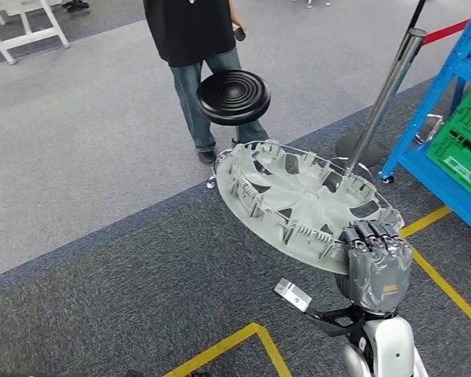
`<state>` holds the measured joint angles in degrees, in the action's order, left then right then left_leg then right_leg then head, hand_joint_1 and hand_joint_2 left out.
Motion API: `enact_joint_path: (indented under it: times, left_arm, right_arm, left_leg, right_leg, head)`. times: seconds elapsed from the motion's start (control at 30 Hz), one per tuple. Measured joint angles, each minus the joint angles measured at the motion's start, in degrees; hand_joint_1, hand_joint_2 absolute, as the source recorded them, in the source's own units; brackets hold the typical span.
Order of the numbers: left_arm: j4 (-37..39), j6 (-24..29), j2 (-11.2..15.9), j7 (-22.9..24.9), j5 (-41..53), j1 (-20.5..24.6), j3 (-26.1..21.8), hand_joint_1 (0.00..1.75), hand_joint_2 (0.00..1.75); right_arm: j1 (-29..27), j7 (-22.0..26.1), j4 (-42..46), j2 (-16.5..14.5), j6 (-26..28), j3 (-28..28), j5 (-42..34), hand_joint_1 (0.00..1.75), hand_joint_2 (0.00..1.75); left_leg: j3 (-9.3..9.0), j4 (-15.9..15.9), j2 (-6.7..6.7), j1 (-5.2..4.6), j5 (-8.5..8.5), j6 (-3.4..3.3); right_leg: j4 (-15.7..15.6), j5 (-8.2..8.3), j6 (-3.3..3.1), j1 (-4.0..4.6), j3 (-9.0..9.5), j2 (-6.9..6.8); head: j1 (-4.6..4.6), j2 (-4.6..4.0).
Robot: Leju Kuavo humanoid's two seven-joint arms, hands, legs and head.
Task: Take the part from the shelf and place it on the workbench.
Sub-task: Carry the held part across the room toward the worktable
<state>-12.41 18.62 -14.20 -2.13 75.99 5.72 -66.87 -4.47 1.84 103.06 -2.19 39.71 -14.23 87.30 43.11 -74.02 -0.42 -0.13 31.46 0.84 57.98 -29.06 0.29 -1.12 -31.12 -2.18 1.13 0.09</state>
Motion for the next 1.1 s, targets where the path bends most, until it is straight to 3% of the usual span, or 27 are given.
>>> enact_joint_path:
  times: [0.03,0.07,0.13,0.2,0.27,0.3,0.37,0.4,0.43,0.47,0.5,0.53,0.57,0.63,0.7,0.77,0.8,0.87,0.93,1.0,1.03,1.1]
  left_arm:
    - [0.00,-0.08,0.02,0.08,0.08,-0.06,-0.01,0.00,1.75]
    - [0.00,-0.11,0.04,0.14,0.14,-0.12,-0.02,0.00,1.75]
    - [0.00,-0.15,0.08,0.22,0.19,-0.06,-0.04,0.00,1.75]
    - [0.00,-0.16,0.10,0.23,0.21,0.14,-0.04,0.00,1.75]
    - [0.00,-0.15,0.09,0.27,0.22,0.11,-0.05,0.00,1.75]
    - [0.00,-0.20,0.07,0.32,0.21,0.02,-0.06,0.00,1.75]
    - [0.00,-0.36,-0.01,0.45,0.21,0.01,-0.09,0.00,1.75]
    - [0.01,-0.46,-0.08,0.50,0.21,0.06,-0.09,0.00,1.75]
    - [0.01,-0.50,-0.13,0.51,0.21,0.13,-0.10,0.00,1.75]
    - [0.01,-0.53,-0.18,0.52,0.21,0.15,-0.11,0.00,1.75]
    - [0.02,-0.55,-0.20,0.53,0.21,0.11,-0.13,0.00,1.75]
    - [0.02,-0.57,-0.21,0.54,0.21,0.06,-0.16,0.00,1.75]
    - [0.02,-0.64,-0.22,0.55,0.21,0.00,-0.18,0.00,1.75]
    - [0.02,-0.88,-0.28,0.56,0.21,-0.01,-0.21,0.00,1.75]
    - [0.02,-1.08,-0.32,0.56,0.21,0.05,-0.21,0.00,1.75]
    - [0.02,-1.13,-0.32,0.56,0.21,-0.07,-0.26,0.00,1.75]
    - [0.02,-1.10,-0.31,0.56,0.21,-0.20,-0.28,0.00,1.75]
    - [0.02,-1.07,-0.26,0.56,0.20,-0.30,-0.32,0.00,1.75]
    - [0.02,-1.07,-0.20,0.56,0.19,-0.14,-0.32,0.00,1.75]
    - [0.02,-1.10,-0.08,0.59,0.19,-0.03,-0.34,0.00,1.75]
    - [0.02,-1.13,0.01,0.62,0.19,-0.05,-0.35,0.00,1.75]
    - [0.02,-1.17,0.11,0.70,0.19,-0.13,-0.37,0.00,1.75]
  right_arm:
    - [0.00,0.05,-0.01,0.00,-0.01,-0.01,0.01,1.75,1.75]
    - [0.00,0.10,-0.01,0.00,-0.01,-0.02,0.01,1.75,1.75]
    - [0.00,0.15,0.00,0.00,-0.01,-0.05,0.01,1.75,1.75]
    - [0.03,0.15,0.01,0.00,0.01,-0.05,0.01,1.75,1.75]
    - [0.08,0.19,0.03,0.00,-0.01,-0.09,0.02,1.75,1.75]
    - [0.12,0.22,0.03,0.00,-0.01,-0.11,0.02,1.75,1.75]
    - [0.15,0.31,0.03,0.00,-0.01,-0.13,-0.09,1.75,1.75]
    - [0.16,0.32,0.02,0.02,0.00,-0.13,-0.14,1.75,1.75]
    - [0.15,0.33,0.02,0.03,0.00,-0.13,-0.20,1.75,1.75]
    - [0.11,0.34,-0.01,0.05,-0.01,-0.14,-0.22,1.75,1.75]
    - [0.07,0.34,-0.05,0.07,-0.01,-0.14,-0.23,1.75,1.75]
    - [0.02,0.35,-0.09,0.07,-0.02,-0.14,-0.25,1.75,1.75]
    - [-0.03,0.35,-0.12,0.07,-0.02,-0.14,-0.24,1.75,1.75]
    - [-0.05,0.35,-0.14,0.07,-0.02,-0.13,-0.23,1.75,1.75]
    - [0.00,0.40,-0.14,0.08,-0.02,-0.14,-0.21,1.75,1.75]
    - [0.04,0.48,-0.14,0.09,-0.02,-0.14,-0.18,1.75,1.75]
    - [0.03,0.50,-0.14,0.09,-0.02,-0.14,-0.16,1.75,1.75]
    - [0.01,0.49,-0.14,0.09,-0.02,-0.11,-0.16,1.75,1.75]
    - [-0.02,0.49,-0.14,0.09,-0.02,-0.02,-0.16,1.75,1.75]
    - [-0.08,0.50,-0.17,0.09,-0.02,0.05,-0.16,1.75,1.75]
    - [-0.11,0.52,-0.20,0.09,-0.02,0.05,-0.15,1.75,1.75]
    - [-0.18,0.57,-0.25,0.09,-0.02,0.03,-0.14,1.75,1.75]
  left_leg:
    - [-0.55,1.08,0.09,-0.01,-1.23,-0.13]
    - [-2.20,4.20,0.47,-0.10,-3.19,-0.40]
    - [-6.25,11.82,2.96,-0.78,-5.97,-1.23]
    - [-7.99,15.46,4.57,-1.47,-6.31,-1.98]
    - [-8.03,15.98,3.35,-1.45,-6.36,-2.52]
    - [-8.21,16.30,2.64,-1.28,-6.49,-2.79]
    - [-8.64,16.88,1.25,-0.88,-6.76,-3.38]
    - [-8.67,16.93,0.58,-0.84,-6.77,-3.56]
    - [-8.67,16.92,-0.15,-0.82,-6.75,-3.71]
    - [-8.70,16.91,-0.97,-0.82,-6.73,-3.77]
    - [-8.76,16.90,-1.81,-0.82,-6.71,-3.79]
    - [-8.88,16.89,-2.72,-0.81,-6.69,-3.78]
    - [-9.05,16.86,-3.65,-0.79,-6.66,-3.73]
    - [-9.27,16.69,-5.29,-0.84,-6.50,-3.44]
    - [-8.98,16.44,-6.57,-0.82,-6.48,-2.87]
    - [-8.49,16.35,-7.75,-0.64,-6.68,-2.20]
    - [-8.29,16.12,-7.51,-0.64,-6.53,-1.90]
    - [-6.87,13.23,-4.77,-0.74,-4.66,-1.24]
    - [-3.39,6.26,-1.36,-0.52,-1.13,-0.61]
    - [-0.35,0.42,-0.39,-0.14,0.61,-0.19]
    - [-0.20,0.20,-0.22,-0.01,-0.07,-0.08]
    - [-3.19,5.92,0.77,0.08,-3.92,-0.18]
  right_leg:
    - [0.00,-0.15,0.02,0.06,0.16,-0.73]
    - [0.00,-0.32,0.07,0.12,0.40,-1.43]
    - [-0.01,-0.74,0.35,0.37,0.87,-2.76]
    - [-0.10,-1.08,0.79,0.68,1.11,-4.07]
    - [-0.40,-1.33,1.28,0.80,1.41,-5.22]
    - [-0.20,-1.72,1.54,0.73,1.46,-4.63]
    - [3.33,-3.93,1.91,0.52,-0.03,-1.46]
    - [6.90,-5.60,1.98,0.44,-1.79,0.43]
    - [10.98,-7.23,2.05,0.44,-3.95,1.47]
    - [14.37,-8.18,2.13,0.45,-5.96,1.91]
    - [16.06,-8.08,2.18,0.46,-7.23,2.07]
    - [15.42,-6.72,2.19,0.44,-7.40,2.16]
    - [12.55,-4.38,2.14,0.36,-6.46,2.54]
    - [4.54,-0.11,1.96,0.05,-3.17,4.78]
    - [0.32,0.88,1.72,-0.09,-1.04,6.47]
    - [-0.20,0.64,1.33,0.01,-0.53,5.77]
    - [-0.40,0.74,1.06,-0.03,-0.41,5.08]
    - [-0.81,0.85,0.39,-0.15,-0.04,3.52]
    - [-0.91,0.68,-0.09,0.00,0.16,1.86]
    - [-0.89,0.40,-0.19,0.09,0.31,0.13]
    - [-0.89,0.23,-0.14,0.10,0.46,-0.67]
    - [-0.89,-0.21,0.12,0.11,1.03,-2.14]
  head:
    - [0.00,0.00]
    - [0.00,0.00]
    - [-0.01,0.00]
    - [-0.07,0.00]
    - [-0.14,0.01]
    - [-0.25,0.00]
    - [-0.45,0.01]
    - [-0.61,0.00]
    - [-0.68,0.01]
    - [-0.78,0.00]
    - [-0.80,0.00]
    - [-0.81,0.00]
    - [-0.81,0.00]
    - [-0.84,0.00]
    - [-0.87,0.00]
    - [-0.87,0.00]
    - [-0.85,0.00]
    - [-0.35,0.00]
    - [0.09,0.00]
    - [0.11,0.00]
    - [0.12,0.00]
    - [0.13,0.00]
